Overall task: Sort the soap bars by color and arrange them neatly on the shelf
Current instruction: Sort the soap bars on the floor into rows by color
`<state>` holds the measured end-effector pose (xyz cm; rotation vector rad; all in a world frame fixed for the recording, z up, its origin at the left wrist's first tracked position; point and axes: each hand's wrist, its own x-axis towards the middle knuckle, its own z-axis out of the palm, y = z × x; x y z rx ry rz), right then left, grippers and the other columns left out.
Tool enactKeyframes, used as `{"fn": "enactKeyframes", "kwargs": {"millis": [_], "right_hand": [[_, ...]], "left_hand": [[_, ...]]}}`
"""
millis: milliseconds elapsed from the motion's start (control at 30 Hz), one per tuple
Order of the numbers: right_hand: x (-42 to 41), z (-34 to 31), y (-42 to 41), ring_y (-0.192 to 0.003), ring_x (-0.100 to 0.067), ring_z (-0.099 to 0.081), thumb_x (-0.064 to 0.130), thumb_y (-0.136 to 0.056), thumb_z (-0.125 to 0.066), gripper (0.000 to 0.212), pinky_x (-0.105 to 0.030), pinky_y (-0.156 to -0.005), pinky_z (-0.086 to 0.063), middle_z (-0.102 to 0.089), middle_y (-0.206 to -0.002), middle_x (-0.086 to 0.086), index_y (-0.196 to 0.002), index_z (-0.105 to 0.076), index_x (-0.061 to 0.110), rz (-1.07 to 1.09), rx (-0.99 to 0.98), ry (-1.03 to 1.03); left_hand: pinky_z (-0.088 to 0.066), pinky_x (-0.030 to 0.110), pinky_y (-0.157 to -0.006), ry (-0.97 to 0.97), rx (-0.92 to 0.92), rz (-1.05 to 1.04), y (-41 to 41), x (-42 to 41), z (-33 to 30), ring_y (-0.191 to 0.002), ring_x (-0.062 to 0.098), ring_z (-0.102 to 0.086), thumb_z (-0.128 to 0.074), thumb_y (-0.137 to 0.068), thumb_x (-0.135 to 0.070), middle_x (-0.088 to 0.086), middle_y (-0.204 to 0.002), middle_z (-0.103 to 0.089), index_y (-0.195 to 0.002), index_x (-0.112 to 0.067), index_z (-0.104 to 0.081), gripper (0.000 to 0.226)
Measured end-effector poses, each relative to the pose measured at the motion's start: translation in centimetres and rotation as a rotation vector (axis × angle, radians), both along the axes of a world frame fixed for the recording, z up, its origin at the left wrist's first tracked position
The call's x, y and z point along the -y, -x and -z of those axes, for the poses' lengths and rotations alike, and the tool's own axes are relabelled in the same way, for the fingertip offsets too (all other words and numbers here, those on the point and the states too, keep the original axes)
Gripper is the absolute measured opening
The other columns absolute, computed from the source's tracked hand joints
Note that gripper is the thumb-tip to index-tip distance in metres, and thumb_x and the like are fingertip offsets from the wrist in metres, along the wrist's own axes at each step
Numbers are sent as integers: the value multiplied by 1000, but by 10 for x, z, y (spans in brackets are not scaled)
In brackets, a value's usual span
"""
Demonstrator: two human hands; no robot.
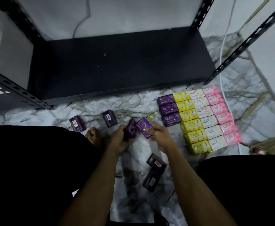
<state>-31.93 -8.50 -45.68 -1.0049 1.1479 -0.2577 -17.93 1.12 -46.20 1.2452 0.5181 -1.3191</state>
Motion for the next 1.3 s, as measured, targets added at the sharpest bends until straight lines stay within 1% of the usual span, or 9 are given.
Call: {"fn": "enactKeyframes", "kwargs": {"millis": [100, 267, 400, 567, 633, 867, 1000, 1133, 1300], "right_hand": [[10, -33, 22, -75, -16, -62, 1, -90, -64, 20, -28, -68, -50, -70, -86, -3, -101, -70, 16, -76, 85, -43], [7, -66, 60, -96, -27, -67, -7, -88, -65, 38, -36, -72, -60, -68, -109, -14, -125, -61, 2, -226, 117, -70], [-1, -84, 90, -92, -32, -69, -6, -79, -76, 38, -45, -76, -59, -68, -104, -20, -112, -58, -2, -78, 101, 33], [-4, -98, 133, -72, -27, -65, -8, -73, -80, 33, -38, -66, -52, -65, -76, -11, -98, -62, 5, 10, 83, 68], [-6, -97, 152, -78, -31, -64, -8, -71, -80, 32, -40, -68, -51, -66, -81, -14, -95, -63, 7, 97, 114, 34], [-5, -102, 183, -77, -31, -70, -15, -78, -69, 26, -40, -63, -61, -68, -93, -19, -92, -59, 5, 369, 245, -59], [-6, -100, 184, -83, -33, -74, -12, -83, -66, 21, -38, -63, -62, -72, -95, -20, -86, -54, 6, 525, 347, -122], [-5, -94, 184, -97, -38, -70, -5, -75, -72, 23, -48, -82, -60, -70, -106, -22, -85, -55, 8, 635, 414, -147], [-11, -88, 160, -76, -25, -72, -4, -85, -69, 21, -36, -63, -59, -71, -95, -12, -90, -57, 12, 640, 302, -109]], "left_hand": [[-58, 36, -68, 22, 38, 81, 10, 3, -16, -76, 26, -66, -52, -98, -19, 11, -67, -72, -88, -5, -61, 20], [-54, 26, -55, 55, 146, 434, 33, 7, -38, -72, 17, -63, -56, -97, -44, 4, -78, -71, -99, -15, -67, 31], [-55, 30, -62, 105, 169, 583, 66, 11, -53, -78, 17, -66, -55, -98, -44, 6, -90, -72, -106, -16, -67, 32], [-59, 37, -78, 236, 144, 568, 102, 19, -68, -81, 20, -69, -50, -102, -22, 10, -97, -73, -113, -6, -67, 26], [-57, 43, -86, 261, 144, 546, 107, 23, -72, -82, 23, -70, -50, -102, -21, 11, -96, -74, -113, -5, -67, 25], [-60, 28, -67, 305, 197, 529, 111, 30, -75, -79, 15, -72, -61, -96, -23, 3, -93, -75, -104, -14, -66, 13], [-62, 44, -76, 430, 161, 469, 110, 34, -75, -94, 29, -72, -52, -98, 0, 10, -108, -74, -129, -24, -54, 39], [-62, 41, -73, 431, 261, 490, 109, 41, -78, -90, 31, -73, -54, -95, 8, 14, -105, -75, -133, -25, -52, 51], [-57, 47, -86, 398, 257, 469, 124, 48, -77, -92, 34, -70, -60, -96, -5, 21, -116, -69, -129, -16, -53, 36]]}}
